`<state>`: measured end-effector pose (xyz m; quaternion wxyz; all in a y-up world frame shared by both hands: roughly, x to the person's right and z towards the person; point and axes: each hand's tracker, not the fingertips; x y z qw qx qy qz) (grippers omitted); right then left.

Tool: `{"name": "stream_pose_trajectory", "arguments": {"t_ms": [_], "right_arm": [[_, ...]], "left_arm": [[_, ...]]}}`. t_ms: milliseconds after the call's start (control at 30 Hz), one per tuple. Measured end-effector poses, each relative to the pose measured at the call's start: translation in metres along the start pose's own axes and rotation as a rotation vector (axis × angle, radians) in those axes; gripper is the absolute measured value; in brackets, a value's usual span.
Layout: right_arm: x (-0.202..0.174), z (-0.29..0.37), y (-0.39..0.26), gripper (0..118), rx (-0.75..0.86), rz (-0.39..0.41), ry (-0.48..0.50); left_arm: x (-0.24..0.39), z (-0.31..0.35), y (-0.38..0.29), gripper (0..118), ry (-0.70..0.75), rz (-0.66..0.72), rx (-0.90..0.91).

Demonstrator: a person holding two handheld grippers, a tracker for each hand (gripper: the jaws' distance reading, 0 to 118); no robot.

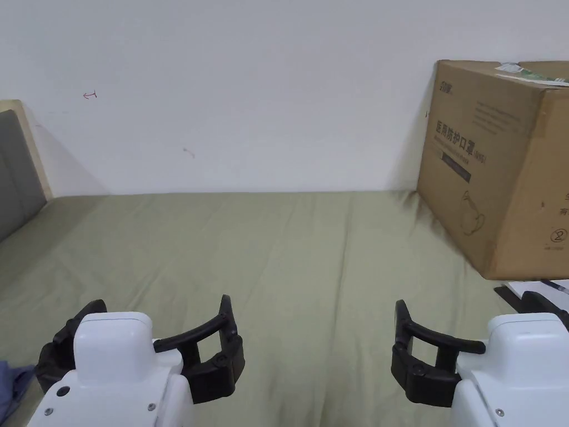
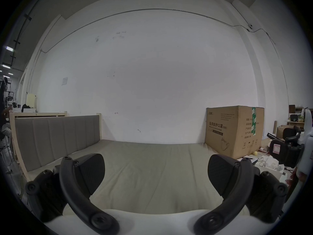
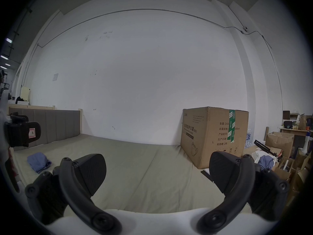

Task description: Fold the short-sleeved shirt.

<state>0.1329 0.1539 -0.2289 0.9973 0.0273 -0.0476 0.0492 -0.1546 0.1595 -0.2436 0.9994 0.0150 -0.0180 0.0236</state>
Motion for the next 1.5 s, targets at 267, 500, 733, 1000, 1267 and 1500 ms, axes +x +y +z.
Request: {"name": "stream_pose_trajectory", "arguments": {"t_ms": [267,500,733,1000,1267,1500], "right_arm": [[-0.005,-0.001,-0.001,118,-0.008,0.011,0.014],[-0.006,0.0,-0.001,118,-0.006,0.007,0.012],[-0.01,-0.001,-0.004,118,-0.024,0.025,0.019],[-0.016,-0.008,-0.01,118,-0.058,0.027,0.035],[-0.012,-0.012,-0.013,118,-0.094,0.0,0.031],[-0.009,-0.011,-0.014,118,-0.091,-0.001,0.021]], "left_arm": [[-0.002,-0.002,0.001,118,-0.008,-0.022,0.006],[-0.003,-0.006,0.005,118,0.009,0.005,-0.033],[-0.002,-0.006,0.009,118,0.057,0.046,-0.085],[0.021,-0.008,0.011,118,0.085,-0.02,-0.205],[0.032,-0.007,0.006,118,0.03,0.033,-0.239],[0.025,-0.009,0.01,118,0.023,0.099,-0.245]]}}
